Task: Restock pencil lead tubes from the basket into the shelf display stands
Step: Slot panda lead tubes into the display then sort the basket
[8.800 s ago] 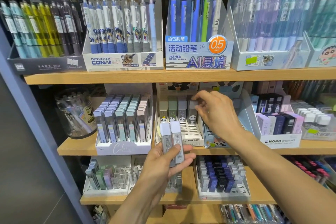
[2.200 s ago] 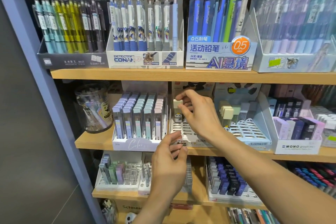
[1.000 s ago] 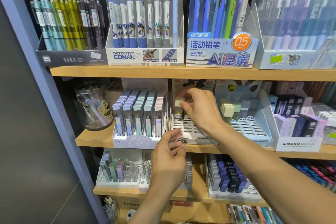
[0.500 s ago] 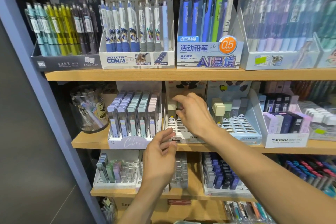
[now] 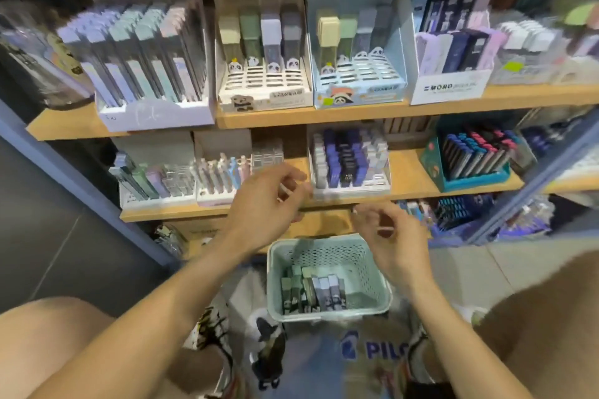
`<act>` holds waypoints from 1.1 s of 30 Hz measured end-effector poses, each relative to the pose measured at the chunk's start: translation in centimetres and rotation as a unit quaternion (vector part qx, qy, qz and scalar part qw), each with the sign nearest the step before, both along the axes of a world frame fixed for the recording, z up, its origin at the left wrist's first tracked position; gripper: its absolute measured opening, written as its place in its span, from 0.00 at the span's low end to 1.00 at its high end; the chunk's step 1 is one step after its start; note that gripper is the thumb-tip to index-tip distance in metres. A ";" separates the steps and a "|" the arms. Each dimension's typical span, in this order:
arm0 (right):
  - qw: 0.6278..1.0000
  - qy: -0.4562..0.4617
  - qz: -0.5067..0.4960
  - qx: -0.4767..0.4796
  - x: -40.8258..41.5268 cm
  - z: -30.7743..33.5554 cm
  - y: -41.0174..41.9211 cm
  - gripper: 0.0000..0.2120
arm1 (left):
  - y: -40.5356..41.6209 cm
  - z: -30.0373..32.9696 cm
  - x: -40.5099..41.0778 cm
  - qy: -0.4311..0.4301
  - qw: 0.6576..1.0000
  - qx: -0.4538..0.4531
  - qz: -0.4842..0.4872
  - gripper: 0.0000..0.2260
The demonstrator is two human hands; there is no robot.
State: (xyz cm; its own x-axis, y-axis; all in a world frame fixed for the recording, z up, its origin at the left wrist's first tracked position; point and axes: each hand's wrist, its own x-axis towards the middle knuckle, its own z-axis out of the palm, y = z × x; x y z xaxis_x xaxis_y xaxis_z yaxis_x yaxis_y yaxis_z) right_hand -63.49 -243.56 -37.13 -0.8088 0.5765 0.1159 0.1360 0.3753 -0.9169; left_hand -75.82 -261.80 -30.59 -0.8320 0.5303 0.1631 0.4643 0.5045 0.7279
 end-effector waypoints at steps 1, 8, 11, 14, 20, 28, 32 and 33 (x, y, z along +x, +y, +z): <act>0.999 -0.053 -0.001 -0.010 0.7 -2.4 0.3 0.05 | 0.4 -1.7 0.4 -0.016 0.998 -0.054 -0.024 0.09; 0.927 -0.360 0.087 -0.062 1.9 -12.2 -0.4 0.17 | 1.4 -14.3 2.1 -0.200 0.919 -0.333 -0.070 0.25; 0.911 -0.397 0.079 -0.078 1.0 -13.2 0.2 0.14 | 1.6 -17.2 2.2 -0.253 0.905 -0.340 -0.045 0.26; 0.896 -0.426 0.064 -0.109 -0.6 -15.0 1.1 0.14 | 2.3 -20.4 1.8 -0.285 0.894 -0.345 -0.009 0.28; 0.869 -0.460 0.086 -0.162 -5.5 -22.6 1.3 0.14 | 3.6 -26.8 1.1 -0.380 0.858 -0.341 0.055 0.17; 0.823 -0.509 0.065 -0.242 -7.3 -38.0 1.6 0.57 | 3.4 -32.6 0.5 -0.417 0.830 -0.358 0.098 0.26; 0.820 -0.525 0.054 -0.219 -7.5 -43.8 1.5 0.73 | 3.6 -34.0 0.9 -0.445 0.824 -0.337 0.102 0.27; 0.821 -0.527 0.049 -0.216 -7.5 -43.4 1.4 0.70 | 3.5 -34.2 1.0 -0.447 0.824 -0.333 0.101 0.26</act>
